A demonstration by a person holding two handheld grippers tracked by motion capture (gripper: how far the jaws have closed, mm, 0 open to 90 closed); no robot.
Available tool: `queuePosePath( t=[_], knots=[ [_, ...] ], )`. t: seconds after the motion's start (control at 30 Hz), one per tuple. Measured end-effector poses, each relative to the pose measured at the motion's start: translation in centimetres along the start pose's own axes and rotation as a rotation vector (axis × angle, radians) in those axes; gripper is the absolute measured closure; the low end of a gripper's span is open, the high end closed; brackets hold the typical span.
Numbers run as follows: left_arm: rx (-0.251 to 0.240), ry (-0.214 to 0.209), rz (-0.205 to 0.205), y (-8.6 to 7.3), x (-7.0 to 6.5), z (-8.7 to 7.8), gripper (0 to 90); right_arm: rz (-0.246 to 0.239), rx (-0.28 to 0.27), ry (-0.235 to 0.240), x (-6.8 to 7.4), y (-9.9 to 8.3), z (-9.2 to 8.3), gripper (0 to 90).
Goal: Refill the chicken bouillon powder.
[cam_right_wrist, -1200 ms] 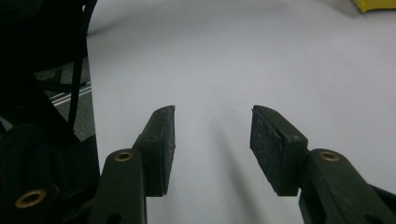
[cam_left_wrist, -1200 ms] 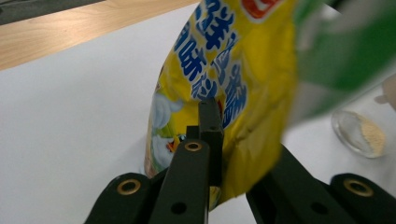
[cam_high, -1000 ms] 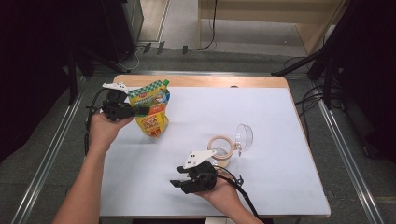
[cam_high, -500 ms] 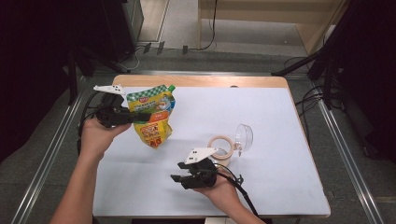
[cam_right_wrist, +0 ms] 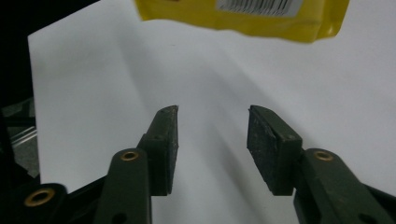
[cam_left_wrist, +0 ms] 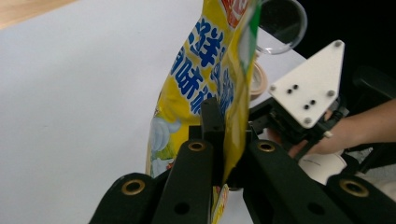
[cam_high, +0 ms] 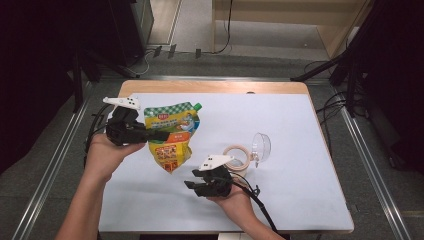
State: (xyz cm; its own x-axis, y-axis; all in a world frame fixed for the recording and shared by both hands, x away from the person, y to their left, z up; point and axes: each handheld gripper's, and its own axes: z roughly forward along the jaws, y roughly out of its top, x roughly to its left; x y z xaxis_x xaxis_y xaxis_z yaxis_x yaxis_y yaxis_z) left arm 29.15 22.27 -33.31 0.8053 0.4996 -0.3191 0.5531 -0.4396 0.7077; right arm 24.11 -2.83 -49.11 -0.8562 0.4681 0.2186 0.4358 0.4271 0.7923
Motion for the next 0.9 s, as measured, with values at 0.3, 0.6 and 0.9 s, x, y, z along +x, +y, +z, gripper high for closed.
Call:
queuePosePath(
  t=[0.3, 0.6, 0.9],
  knots=[
    [0.032, -0.035, 0.032, 0.3, -2.4, 0.5, 90.0, 0.017, -0.009, -0.043, -0.3, -0.4, 0.2, 71.2],
    [0.037, -0.099, 0.057, 0.9, -4.0, 0.5, 90.0, 0.042, -0.051, -0.077, -0.7, -0.6, 0.0, 68.4],
    [0.033, -0.113, 0.025, 0.9, -3.9, 1.2, 90.0, -0.091, -0.127, -0.094, 0.4, -0.6, -0.6, 70.8]
  ],
)
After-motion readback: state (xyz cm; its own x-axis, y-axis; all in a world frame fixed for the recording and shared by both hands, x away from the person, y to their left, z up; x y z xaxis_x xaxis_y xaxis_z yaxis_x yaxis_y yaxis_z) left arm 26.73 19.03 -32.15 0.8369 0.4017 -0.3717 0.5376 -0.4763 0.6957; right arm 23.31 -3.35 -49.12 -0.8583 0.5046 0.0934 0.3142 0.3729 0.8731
